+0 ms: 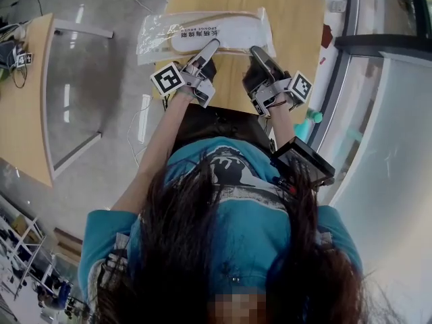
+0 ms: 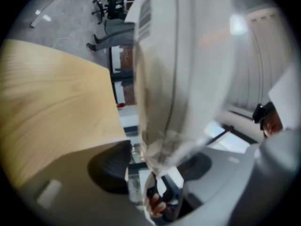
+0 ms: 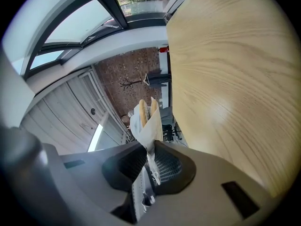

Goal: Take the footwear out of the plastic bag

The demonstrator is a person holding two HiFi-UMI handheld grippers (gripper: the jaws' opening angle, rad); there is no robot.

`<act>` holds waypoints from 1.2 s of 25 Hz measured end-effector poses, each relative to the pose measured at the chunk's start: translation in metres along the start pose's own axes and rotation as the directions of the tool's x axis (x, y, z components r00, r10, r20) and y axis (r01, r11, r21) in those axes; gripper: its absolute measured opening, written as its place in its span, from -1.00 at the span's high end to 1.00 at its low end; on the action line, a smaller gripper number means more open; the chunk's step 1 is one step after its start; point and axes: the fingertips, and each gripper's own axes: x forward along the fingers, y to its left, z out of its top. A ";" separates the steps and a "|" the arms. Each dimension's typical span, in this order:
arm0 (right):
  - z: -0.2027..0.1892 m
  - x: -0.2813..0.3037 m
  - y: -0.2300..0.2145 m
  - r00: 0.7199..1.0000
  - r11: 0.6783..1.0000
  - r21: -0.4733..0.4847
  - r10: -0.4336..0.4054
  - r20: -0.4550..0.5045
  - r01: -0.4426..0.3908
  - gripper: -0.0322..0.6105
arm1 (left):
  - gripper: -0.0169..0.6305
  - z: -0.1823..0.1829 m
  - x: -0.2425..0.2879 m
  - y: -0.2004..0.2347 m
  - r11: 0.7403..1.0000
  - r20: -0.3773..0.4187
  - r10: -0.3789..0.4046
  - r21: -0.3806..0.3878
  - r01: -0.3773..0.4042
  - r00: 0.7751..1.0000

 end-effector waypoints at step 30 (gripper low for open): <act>-0.002 -0.016 0.065 0.952 0.699 -0.713 -0.184 -0.246 -0.048 0.45 | 0.65 0.018 -0.018 -0.011 0.985 -0.094 -0.171 -0.041 0.168 0.981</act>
